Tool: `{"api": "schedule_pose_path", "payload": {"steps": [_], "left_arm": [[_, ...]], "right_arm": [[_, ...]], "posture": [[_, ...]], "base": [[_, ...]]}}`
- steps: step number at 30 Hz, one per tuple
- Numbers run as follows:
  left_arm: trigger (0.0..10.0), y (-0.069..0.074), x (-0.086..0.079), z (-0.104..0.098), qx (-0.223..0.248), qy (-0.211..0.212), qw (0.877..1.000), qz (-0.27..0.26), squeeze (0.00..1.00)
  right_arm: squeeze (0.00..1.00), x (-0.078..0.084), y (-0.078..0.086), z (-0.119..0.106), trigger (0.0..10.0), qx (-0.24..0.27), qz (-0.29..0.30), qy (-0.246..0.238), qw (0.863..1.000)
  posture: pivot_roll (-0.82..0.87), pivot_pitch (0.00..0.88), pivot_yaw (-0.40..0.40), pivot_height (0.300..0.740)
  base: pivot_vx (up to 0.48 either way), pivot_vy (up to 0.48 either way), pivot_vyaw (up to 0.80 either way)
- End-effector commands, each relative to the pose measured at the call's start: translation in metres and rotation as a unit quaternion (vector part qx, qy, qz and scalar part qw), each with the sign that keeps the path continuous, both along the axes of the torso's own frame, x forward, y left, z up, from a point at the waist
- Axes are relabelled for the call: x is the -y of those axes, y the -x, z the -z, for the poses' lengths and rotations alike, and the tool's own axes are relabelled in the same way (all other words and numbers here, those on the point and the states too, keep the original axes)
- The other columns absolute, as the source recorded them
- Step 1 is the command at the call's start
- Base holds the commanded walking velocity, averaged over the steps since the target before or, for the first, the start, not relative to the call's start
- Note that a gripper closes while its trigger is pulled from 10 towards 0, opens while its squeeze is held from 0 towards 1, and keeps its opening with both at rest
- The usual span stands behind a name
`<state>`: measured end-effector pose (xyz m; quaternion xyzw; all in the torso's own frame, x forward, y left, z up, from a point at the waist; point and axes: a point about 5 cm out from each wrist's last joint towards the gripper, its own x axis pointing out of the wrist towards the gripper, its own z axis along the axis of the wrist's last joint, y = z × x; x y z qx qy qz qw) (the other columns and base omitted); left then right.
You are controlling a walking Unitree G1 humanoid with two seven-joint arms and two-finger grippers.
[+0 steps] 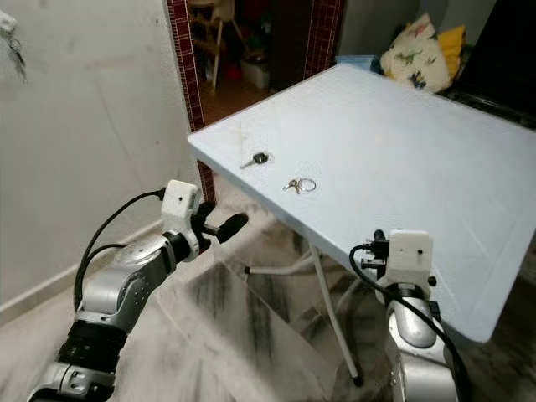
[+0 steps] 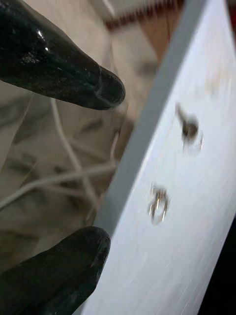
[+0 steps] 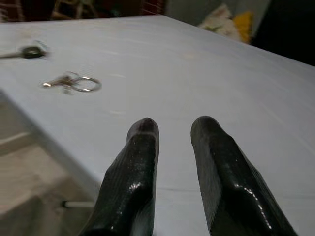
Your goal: Hang keys on a hook
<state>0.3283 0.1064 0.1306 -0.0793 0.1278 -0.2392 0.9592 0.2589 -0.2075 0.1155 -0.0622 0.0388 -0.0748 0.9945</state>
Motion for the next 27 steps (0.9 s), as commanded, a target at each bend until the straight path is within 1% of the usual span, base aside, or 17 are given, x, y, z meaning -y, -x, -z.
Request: {"api": "schedule_pose_path", "payload": {"steps": [1, 7, 11, 13, 15, 17, 20, 27], "left_arm": [[10.0, 0.0, 0.002, -0.003, 0.005, 0.006, 1.0, -0.008, 0.0], [10.0, -0.001, 0.001, -0.002, 0.001, 0.009, 1.0, -0.021, 0.0], [10.0, -0.003, -0.001, -0.001, -0.008, 0.015, 0.999, -0.035, 0.0], [10.0, -0.003, -0.003, 0.0, -0.009, 0.012, 0.999, -0.037, 0.0], [10.0, -0.003, -0.003, 0.0, -0.009, 0.012, 0.999, -0.038, 0.0], [10.0, -0.002, -0.002, 0.001, -0.01, 0.019, 0.999, -0.036, 0.0], [10.0, -0.001, -0.002, 0.001, -0.011, 0.017, 0.999, -0.036, 0.0], [10.0, 0.0, -0.001, 0.003, -0.013, 0.017, 0.999, -0.036, 0.0]], "right_arm": [[0.0, 0.002, -0.004, -0.006, 10.0, 0.006, 0.005, 0.0, 1.0], [0.0, -0.003, -0.006, -0.008, 10.0, 0.009, 0.001, -0.003, 1.0], [0.0, -0.009, -0.007, -0.007, 10.0, 0.01, -0.006, -0.007, 1.0], [0.0, -0.015, -0.008, -0.008, 10.0, 0.014, -0.023, -0.002, 1.0], [0.0, -0.017, -0.008, -0.009, 10.0, 0.014, -0.027, 0.0, 1.0], [0.0, -0.023, -0.009, -0.01, 10.0, 0.016, -0.039, 0.001, 0.999], [0.0, -0.026, -0.009, -0.01, 10.0, 0.018, -0.046, 0.005, 0.999], [0.0, -0.027, -0.01, -0.011, 10.0, 0.019, -0.05, 0.008, 0.999]], "posture": [[-0.01, 0.0, 0.017, 0.74], [-0.01, 0.0, 0.015, 0.74], [-0.01, 0.0, 0.013, 0.74], [-0.01, 0.0, 0.013, 0.74], [-0.01, 0.0, 0.013, 0.74], [-0.01, 0.0, 0.012, 0.74], [-0.01, 0.0, 0.011, 0.74], [-0.01, 0.0, 0.011, 0.74]], "base": [[0.0, 0.0, 0.0], [0.0, 0.0, 0.0], [0.0, 0.0, 0.0], [0.0, 0.0, 0.0], [0.0, 0.0, 0.0], [0.309, 0.0, 0.0], [0.339, 0.0, 0.0], [0.356, 0.0, 0.0]]}}
